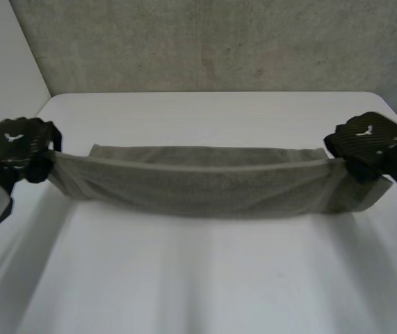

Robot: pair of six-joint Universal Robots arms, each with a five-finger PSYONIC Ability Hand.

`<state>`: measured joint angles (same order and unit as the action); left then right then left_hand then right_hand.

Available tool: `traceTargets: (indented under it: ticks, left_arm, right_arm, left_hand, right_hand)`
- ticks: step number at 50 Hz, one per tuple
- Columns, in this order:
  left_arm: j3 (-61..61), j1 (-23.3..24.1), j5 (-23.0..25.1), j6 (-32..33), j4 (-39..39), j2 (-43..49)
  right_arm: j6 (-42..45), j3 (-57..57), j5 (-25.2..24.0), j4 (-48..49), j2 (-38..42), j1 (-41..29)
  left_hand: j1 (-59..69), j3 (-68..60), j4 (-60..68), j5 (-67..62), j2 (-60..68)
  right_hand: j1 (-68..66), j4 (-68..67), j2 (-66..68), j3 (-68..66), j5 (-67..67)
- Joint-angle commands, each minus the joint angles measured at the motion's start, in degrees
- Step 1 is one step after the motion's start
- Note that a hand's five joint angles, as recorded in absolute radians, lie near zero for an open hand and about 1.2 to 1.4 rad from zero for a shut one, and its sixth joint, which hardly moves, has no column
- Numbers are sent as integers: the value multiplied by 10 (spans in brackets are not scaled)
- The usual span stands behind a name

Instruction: Fold the towel.

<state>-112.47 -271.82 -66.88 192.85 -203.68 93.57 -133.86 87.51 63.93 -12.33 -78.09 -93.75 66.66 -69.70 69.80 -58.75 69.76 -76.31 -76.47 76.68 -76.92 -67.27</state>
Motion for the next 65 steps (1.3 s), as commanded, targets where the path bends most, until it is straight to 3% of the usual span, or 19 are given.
traceTargets:
  ticks: [1,7,16,25,26,27,28,29,38,47,49,57,65]
  left_arm:
    - [134,64,-70,4,-15,183]
    - [266,75,-134,5,-14,304]
    - [401,108,-160,5,-15,425]
    - [472,121,-181,6,-22,478]
    - [476,125,-182,6,-24,482]
    - [478,127,-184,5,-26,485]
    - [478,127,-184,5,-26,485]
    - [478,130,-188,4,-28,485]
    - [457,138,-190,4,-28,464]
    - [344,132,-185,-1,-30,336]
    - [293,131,-178,-4,-30,288]
    - [177,131,-150,-12,-60,190]
    - [109,132,-129,-40,-98,163]
  right_arm:
    - [0,-135,59,15,170,-42]
    - [-1,-220,97,98,267,-65]
    - [0,-262,147,294,348,-92]
    - [1,-300,153,321,398,-101]
    - [1,-305,153,324,405,-103]
    - [1,-306,153,325,409,-104]
    - [1,-306,153,325,409,-104]
    - [1,-306,154,329,413,-105]
    - [0,-284,194,333,399,-109]
    - [-32,-162,203,278,245,-108]
    - [-62,-134,195,217,203,-101]
    - [-175,-105,152,81,166,-92]
    - [-202,-82,99,86,181,-45]
  left_hand:
    - [133,-103,102,-113,102]
    - [133,-103,102,-113,102]
    - [133,-103,102,-113,102]
    - [133,-103,102,-113,102]
    - [-25,55,-56,45,-56]
    - [-371,401,-402,392,-402]
    - [-374,405,-406,395,-405]
    - [-567,597,-598,587,-598]
    - [-563,593,-594,584,-594]
    - [-563,593,-594,584,-594]
    - [-564,595,-596,585,-595]
    - [-564,595,-596,585,-595]
    - [-564,595,-596,585,-595]
  right_hand:
    - [-37,-35,33,-31,-27]
    - [-37,-35,33,-31,-27]
    - [-37,-35,33,-31,-27]
    - [-37,-35,33,-31,-27]
    - [-37,-35,33,-31,-27]
    - [362,364,-366,368,372]
    - [366,368,-370,372,376]
    - [663,665,-667,669,673]
    - [663,665,-667,669,673]
    - [663,665,-667,669,673]
    - [663,665,-667,669,673]
    - [663,665,-667,669,673]
    - [619,620,-622,625,628]
